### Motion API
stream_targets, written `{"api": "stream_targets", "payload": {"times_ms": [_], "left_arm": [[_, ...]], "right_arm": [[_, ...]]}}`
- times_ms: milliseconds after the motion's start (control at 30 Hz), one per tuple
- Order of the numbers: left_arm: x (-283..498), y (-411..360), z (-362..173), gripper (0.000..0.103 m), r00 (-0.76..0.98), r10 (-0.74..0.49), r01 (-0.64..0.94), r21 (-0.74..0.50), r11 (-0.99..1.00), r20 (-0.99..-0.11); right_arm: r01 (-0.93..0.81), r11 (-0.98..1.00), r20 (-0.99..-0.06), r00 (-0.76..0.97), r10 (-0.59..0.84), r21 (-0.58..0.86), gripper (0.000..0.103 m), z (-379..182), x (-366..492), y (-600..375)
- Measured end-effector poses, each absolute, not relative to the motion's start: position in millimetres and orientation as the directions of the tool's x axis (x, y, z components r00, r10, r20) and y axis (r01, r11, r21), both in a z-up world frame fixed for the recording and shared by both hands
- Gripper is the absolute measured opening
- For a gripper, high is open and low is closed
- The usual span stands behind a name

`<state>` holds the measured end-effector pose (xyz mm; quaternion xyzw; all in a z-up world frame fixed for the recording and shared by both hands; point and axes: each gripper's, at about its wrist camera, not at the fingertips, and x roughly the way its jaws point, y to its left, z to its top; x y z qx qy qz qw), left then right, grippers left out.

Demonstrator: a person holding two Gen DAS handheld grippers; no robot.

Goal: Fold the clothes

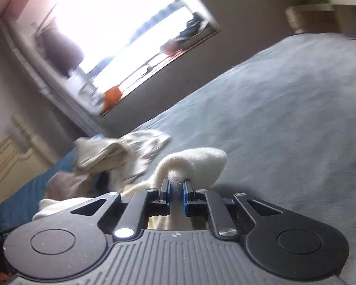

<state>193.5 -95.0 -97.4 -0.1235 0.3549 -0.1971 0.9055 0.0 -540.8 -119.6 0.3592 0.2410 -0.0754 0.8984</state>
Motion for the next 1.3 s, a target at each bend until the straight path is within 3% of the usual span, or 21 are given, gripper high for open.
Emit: {"api": "stream_targets", "payload": {"times_ms": [100,200,267,333,433,633,900,1300], "left_arm": [[218.3,-100.8,-142.3,0.018,0.596,-0.393,0.191,-0.352,0.916,-0.701],[231.6,-80.7,-171.3,0.022,0.506,-0.407,0.073,-0.432,0.899,-0.761],[227.2,-66.2,-173.4,0.032,0.49,-0.432,0.043,-0.474,0.879,-0.757],[216.4,-56.2,-165.3,0.04,0.504,-0.43,0.056,-0.468,0.882,-0.749],[195.0,-43.5,-149.4,0.045,0.53,-0.406,0.089,-0.427,0.9,-0.745],[142.7,-44.2,-135.7,0.05,0.468,-0.494,0.195,-0.459,0.866,-0.733],[74.7,-122.2,-166.0,0.05,0.194,-0.62,0.439,-0.498,0.748,-0.76],[51.3,-163.7,-208.1,0.048,0.09,-0.645,0.494,-0.529,0.69,-0.759]], "right_arm": [[0.443,0.624,-0.582,0.813,0.023,0.644,0.011,-171.2,-12.0,-573.7],[0.506,0.486,-0.617,0.782,0.09,0.712,0.015,-217.2,-16.6,-586.4],[0.554,0.43,-0.647,0.756,0.101,0.713,0.044,-232.7,-20.5,-585.3],[0.561,0.404,-0.645,0.758,0.1,0.722,0.051,-234.6,-23.6,-585.0],[0.565,0.42,-0.655,0.75,0.099,0.71,0.057,-223.6,-27.7,-584.8],[0.512,0.487,-0.635,0.763,0.12,0.708,0.061,-189.5,-56.8,-568.3],[0.387,0.547,-0.63,0.68,0.374,0.742,0.068,-186.4,-83.4,-492.6],[0.468,0.481,-0.666,0.603,0.44,0.741,0.066,-219.8,-90.0,-449.0]]}}
